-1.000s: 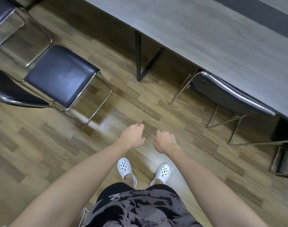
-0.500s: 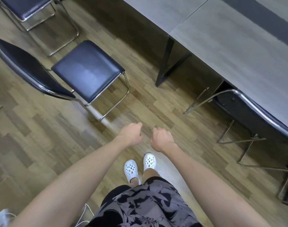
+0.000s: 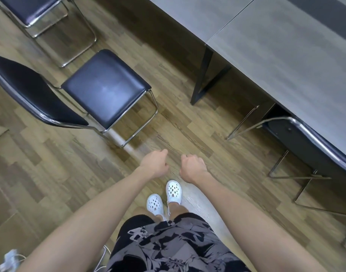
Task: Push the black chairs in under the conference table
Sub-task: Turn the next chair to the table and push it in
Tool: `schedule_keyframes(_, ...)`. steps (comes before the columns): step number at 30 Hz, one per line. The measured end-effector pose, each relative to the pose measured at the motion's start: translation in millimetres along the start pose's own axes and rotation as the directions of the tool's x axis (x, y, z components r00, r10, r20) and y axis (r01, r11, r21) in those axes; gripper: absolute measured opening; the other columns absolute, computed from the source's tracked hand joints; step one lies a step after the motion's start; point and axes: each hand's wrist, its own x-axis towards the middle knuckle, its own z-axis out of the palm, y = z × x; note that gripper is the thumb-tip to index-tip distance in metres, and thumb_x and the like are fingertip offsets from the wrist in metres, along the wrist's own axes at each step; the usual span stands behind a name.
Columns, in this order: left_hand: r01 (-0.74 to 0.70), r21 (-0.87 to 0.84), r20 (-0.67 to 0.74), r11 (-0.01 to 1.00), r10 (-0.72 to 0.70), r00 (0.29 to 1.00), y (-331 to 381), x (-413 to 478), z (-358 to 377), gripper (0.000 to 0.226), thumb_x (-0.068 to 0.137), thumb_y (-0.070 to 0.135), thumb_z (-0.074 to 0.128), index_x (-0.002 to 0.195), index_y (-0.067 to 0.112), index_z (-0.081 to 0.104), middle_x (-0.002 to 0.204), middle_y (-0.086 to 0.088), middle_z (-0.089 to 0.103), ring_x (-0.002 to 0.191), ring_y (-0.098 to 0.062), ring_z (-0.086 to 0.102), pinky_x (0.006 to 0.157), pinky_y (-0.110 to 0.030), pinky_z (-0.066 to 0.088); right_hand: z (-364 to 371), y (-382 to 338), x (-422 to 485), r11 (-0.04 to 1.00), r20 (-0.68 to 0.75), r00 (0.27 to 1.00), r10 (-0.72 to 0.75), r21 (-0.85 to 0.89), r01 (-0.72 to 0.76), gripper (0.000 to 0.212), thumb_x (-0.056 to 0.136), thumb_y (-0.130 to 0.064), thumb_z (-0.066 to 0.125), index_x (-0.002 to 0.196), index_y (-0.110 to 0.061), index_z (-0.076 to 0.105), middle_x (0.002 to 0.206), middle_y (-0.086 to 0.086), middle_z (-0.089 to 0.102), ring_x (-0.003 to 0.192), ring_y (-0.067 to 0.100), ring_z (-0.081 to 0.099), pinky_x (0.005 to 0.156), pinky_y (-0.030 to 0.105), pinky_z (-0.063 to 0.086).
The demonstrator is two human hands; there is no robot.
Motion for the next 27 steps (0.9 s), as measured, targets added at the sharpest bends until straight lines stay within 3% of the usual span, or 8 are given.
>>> schedule_keyframes(13, -0.050, 0.056, 0.079, 0.997, 0.046, 0.996, -56, 42, -33, 0.039, 0.086, 0.023, 0.045, 0.124, 0.012, 0.048, 0.118, -0.009, 0.060, 0.108, -0.031, 0.057, 0.081, -0.040, 0.051, -20, -33, 47, 0.995, 0.019, 0.997, 0.069, 0.075, -0.070, 0.033, 0.096, -0.027, 0.045, 0.123, -0.008, 0.044, 0.124, 0.014, 0.055, 0.117, 0.031, 0.049, 0.094, 0.038, 0.037)
schedule_keyframes(27, -0.234, 0.111, 0.154, 0.966, 0.215, 0.964, -190, 70, -94, 0.036, 0.088, 0.022, 0.050, 0.122, 0.010, 0.048, 0.114, -0.011, 0.058, 0.111, -0.032, 0.056, 0.085, -0.039, 0.049, -49, -168, 110, 0.889, 0.105, 0.933, 0.344, 0.283, -0.360, 0.037, 0.094, -0.027, 0.046, 0.125, -0.007, 0.046, 0.131, 0.013, 0.052, 0.125, 0.032, 0.046, 0.100, 0.038, 0.035)
